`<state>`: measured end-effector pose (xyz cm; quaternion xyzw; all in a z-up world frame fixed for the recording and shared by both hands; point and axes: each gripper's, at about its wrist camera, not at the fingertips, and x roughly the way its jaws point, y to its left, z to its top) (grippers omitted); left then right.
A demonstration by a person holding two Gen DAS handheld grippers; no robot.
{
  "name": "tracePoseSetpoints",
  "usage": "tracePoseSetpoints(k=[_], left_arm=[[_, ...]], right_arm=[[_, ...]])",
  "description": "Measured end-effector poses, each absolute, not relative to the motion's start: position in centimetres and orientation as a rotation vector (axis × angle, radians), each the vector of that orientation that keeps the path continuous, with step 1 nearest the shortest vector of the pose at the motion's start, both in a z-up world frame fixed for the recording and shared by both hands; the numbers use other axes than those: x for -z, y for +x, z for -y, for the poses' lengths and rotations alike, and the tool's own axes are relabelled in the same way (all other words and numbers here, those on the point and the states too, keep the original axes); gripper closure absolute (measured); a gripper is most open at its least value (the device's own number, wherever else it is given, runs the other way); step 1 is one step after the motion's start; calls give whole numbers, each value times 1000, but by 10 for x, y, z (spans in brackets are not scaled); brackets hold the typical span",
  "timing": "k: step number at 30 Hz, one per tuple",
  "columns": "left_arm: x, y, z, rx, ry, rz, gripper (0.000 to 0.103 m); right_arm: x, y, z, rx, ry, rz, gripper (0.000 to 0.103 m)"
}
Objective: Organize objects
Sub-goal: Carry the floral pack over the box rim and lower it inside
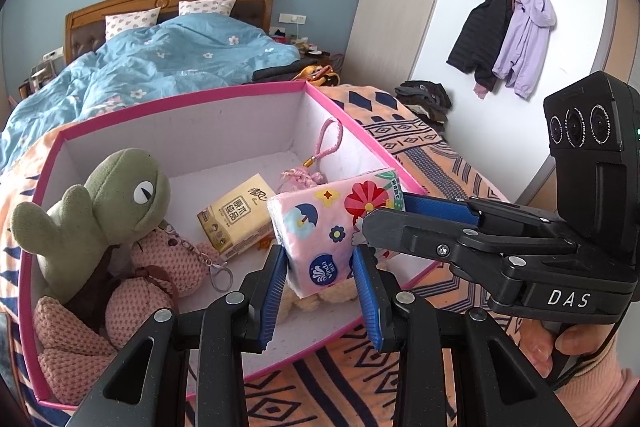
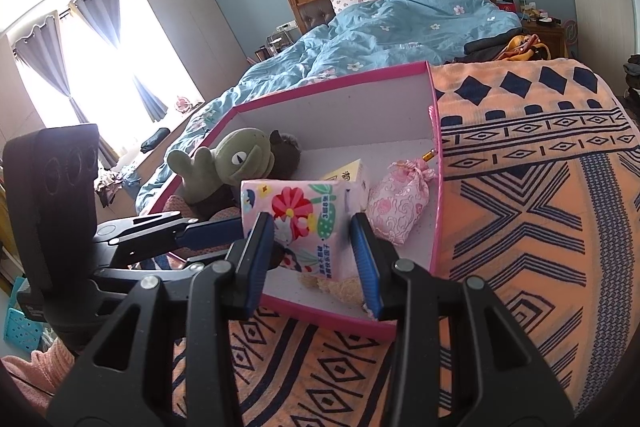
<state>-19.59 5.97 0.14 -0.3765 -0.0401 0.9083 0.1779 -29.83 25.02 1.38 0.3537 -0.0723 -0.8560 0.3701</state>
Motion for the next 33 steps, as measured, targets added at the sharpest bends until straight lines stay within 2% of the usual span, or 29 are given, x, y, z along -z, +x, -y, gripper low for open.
tracePoseSetpoints(k=[33], left_arm=[[12, -209, -56, -2552, -1131, 140, 69]], right_arm=[[-7, -306, -235, 2230, 943, 116, 60]])
